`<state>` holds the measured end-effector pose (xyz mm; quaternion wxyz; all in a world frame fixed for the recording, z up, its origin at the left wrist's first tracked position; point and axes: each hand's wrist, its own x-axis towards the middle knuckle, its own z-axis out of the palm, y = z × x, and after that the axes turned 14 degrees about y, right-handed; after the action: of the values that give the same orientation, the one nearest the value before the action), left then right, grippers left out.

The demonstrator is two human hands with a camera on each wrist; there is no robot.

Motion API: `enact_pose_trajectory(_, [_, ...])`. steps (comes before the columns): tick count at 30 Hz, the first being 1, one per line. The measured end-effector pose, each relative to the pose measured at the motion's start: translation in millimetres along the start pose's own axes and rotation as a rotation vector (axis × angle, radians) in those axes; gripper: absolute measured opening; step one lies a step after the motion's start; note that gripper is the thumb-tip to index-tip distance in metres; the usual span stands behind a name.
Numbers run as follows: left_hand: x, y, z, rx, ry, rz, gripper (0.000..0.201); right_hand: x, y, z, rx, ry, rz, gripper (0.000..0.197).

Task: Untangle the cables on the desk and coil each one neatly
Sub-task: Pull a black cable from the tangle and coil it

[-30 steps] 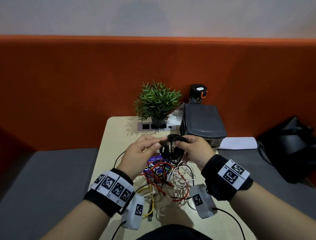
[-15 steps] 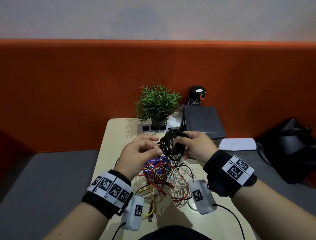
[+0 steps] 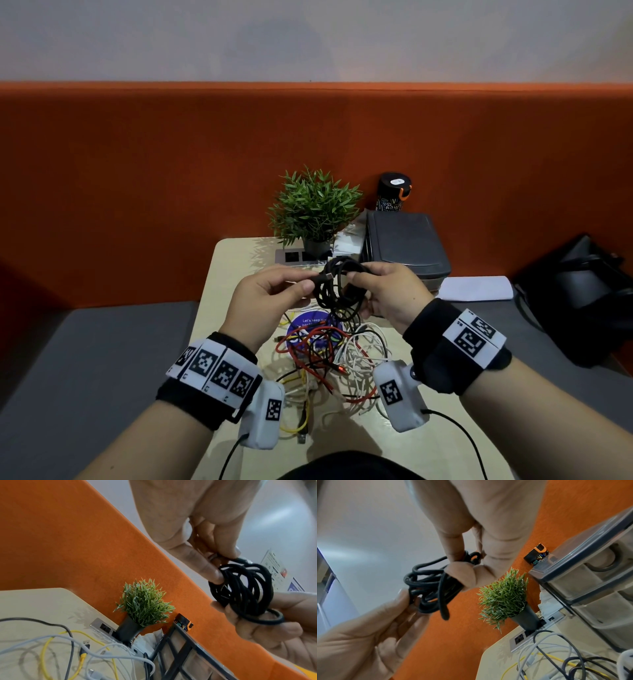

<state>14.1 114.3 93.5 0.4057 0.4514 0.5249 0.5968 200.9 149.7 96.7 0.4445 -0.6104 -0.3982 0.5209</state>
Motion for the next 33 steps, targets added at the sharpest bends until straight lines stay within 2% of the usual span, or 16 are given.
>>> enact_pose_trajectory(7, [9.4, -0.4, -10.2, 0.136, -0.041, 0.016, 0.031, -1.2, -3.5, -2.2, 0.027, 0.007, -0.016, 0.007])
enact_pose_trajectory(14, [15.2, 10.2, -7.9, 0.294, -0.104, 0.002, 0.018, -5.1, -3.6, 0.7, -0.091, 0.028, -0.135, 0.008])
enact_pose_trajectory(17, [15.5, 14.9, -3.5, 0.238, -0.066, -0.016, 0.016, -6.3, -6.3, 3.2, -0.104, 0.047, -0.185, 0.006])
enact_pose_trajectory(22, [5.2, 11.8, 13.8, 0.237, 0.160, 0.084, 0.021, -6.1, -7.6, 9.5, -0.105, 0.155, -0.262, 0.006])
enact_pose_trajectory(24, [-1.8, 8.4, 19.8, 0.207, 0.201, 0.096, 0.025, -5.7, -7.8, 10.1, -0.086, 0.184, -0.263, 0.007])
enact_pose_trajectory(29, [-4.2, 1.8, 23.5, 0.275, 0.192, 0.195, 0.036, -2.9, -7.3, 8.2, -0.065, 0.191, -0.251, 0.012])
enact_pose_trajectory(33, [5.8, 4.7, 18.5, 0.151, 0.142, 0.142, 0.022, -4.6, -7.4, 4.4, -0.025, 0.158, -0.238, 0.010])
